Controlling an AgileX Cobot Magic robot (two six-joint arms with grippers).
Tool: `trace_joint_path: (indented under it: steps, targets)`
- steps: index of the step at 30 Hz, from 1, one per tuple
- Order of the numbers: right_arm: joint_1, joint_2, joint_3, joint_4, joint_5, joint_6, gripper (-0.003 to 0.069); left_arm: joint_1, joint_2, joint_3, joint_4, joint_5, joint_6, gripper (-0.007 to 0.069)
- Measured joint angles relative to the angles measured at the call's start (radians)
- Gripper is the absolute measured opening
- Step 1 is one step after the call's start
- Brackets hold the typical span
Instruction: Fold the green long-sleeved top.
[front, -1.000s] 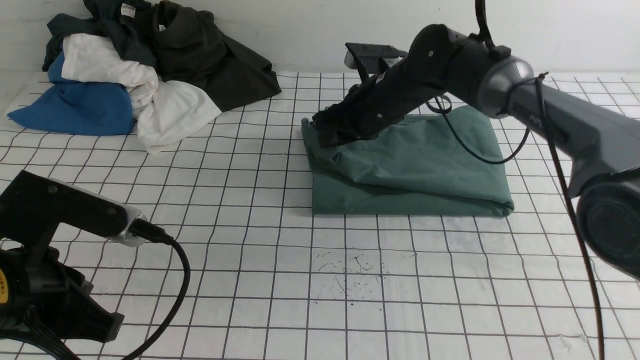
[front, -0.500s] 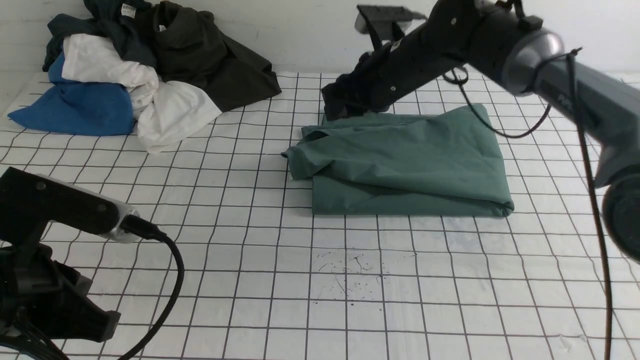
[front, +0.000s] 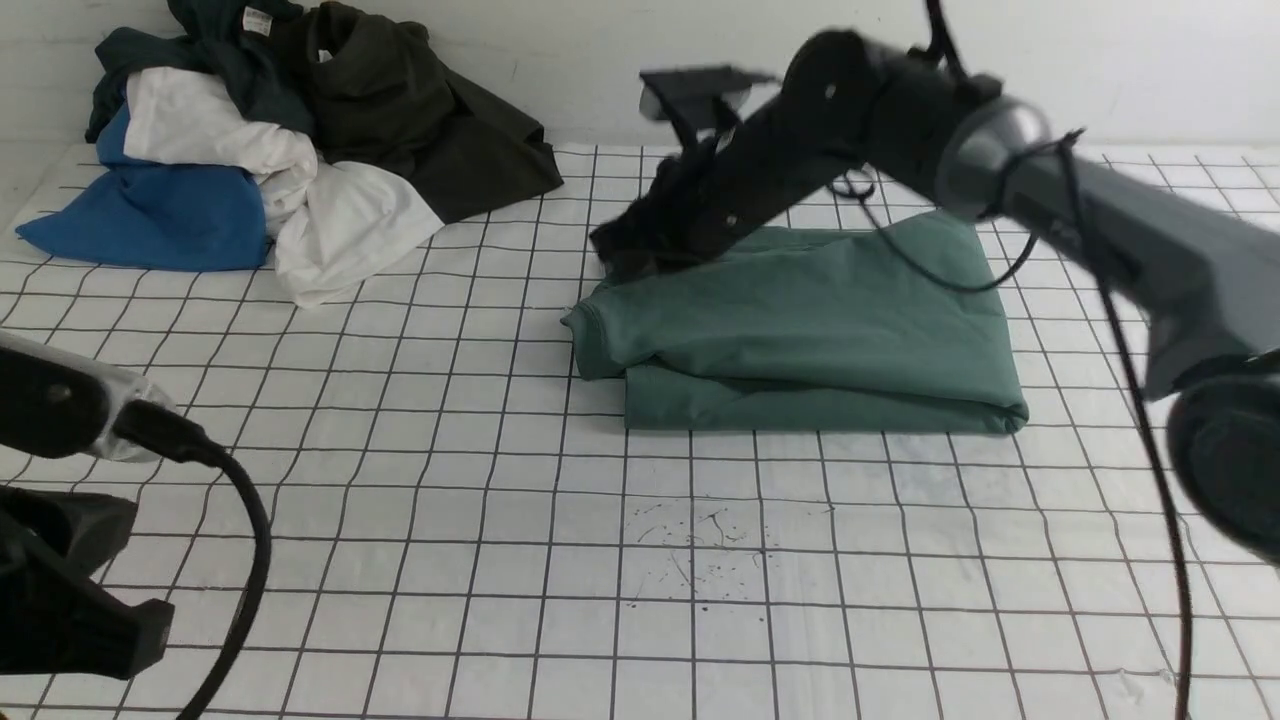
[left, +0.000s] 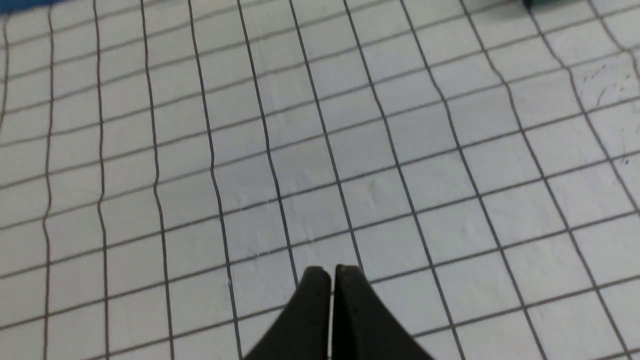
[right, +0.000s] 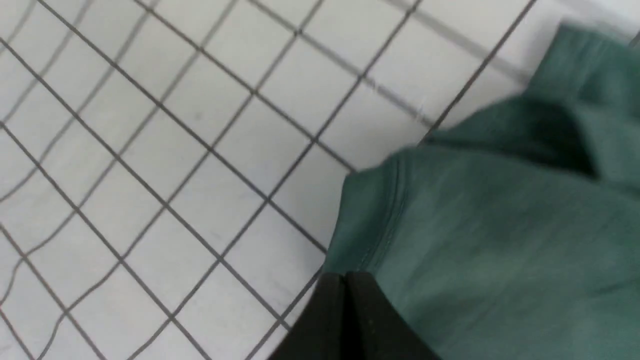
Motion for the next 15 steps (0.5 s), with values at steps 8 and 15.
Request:
trace_joint_path:
  steps: [8,15]
  targets:
    - [0.000,-0.453,-0.007,-0.457,0.265,0.148,-0.0012,-0.049,-0.339,0.160,0.004,-0.199,0.085,-0.0007]
    - [0.000,-0.829,0.351,-0.667,0.280,0.328,-0.0012,-0.051,-0.597,0.325,0.012,-0.331,0.087,-0.0007]
